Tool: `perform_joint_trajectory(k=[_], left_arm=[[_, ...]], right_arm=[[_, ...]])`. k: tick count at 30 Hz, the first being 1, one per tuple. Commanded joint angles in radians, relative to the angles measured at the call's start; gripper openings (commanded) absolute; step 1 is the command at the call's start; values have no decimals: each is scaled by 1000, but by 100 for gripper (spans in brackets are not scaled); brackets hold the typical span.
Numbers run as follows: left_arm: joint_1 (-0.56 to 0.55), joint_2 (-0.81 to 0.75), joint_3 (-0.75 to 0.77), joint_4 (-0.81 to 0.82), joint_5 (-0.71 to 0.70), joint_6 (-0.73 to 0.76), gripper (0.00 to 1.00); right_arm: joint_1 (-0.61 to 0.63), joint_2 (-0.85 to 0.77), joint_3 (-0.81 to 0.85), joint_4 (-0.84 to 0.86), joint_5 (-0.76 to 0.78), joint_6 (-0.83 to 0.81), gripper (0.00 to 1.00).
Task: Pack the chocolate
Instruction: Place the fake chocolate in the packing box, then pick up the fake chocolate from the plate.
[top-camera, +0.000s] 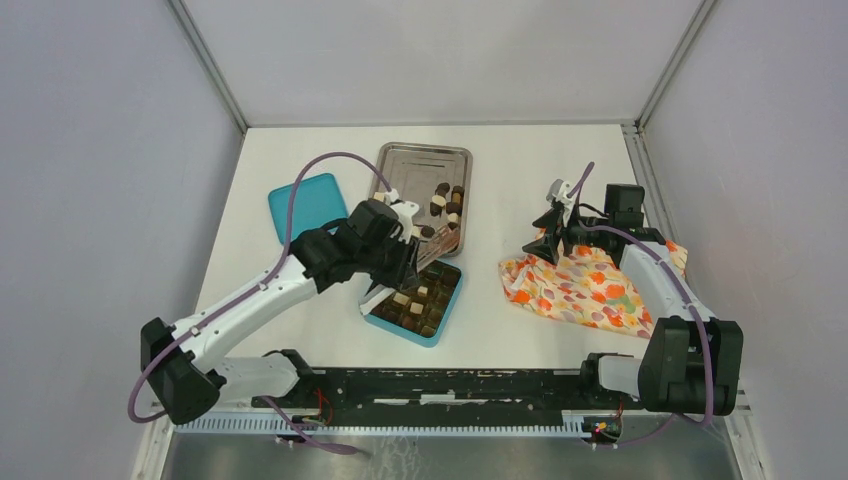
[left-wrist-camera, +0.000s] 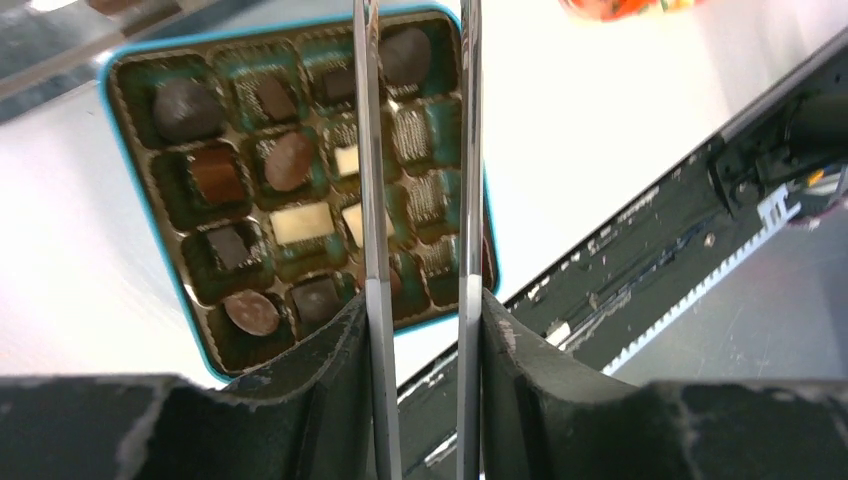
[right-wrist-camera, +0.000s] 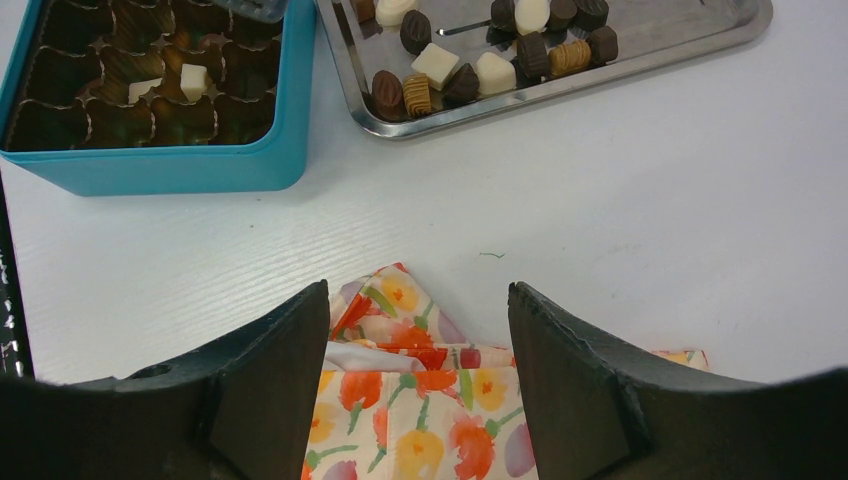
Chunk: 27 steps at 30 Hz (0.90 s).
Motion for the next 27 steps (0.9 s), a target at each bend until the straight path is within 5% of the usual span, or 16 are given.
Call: perform_joint_trajectory(k=[1, 11, 27], left_arm=[[88, 43, 76, 104, -26, -22, 44], [200, 343, 284, 61, -136, 96, 45], [231, 587, 412, 20, -150, 195, 47]], right_arm=[[6, -20, 5, 1, -17, -16, 72], [7, -20, 7, 0, -18, -16, 72], [7, -18, 7, -1, -16, -20, 72]])
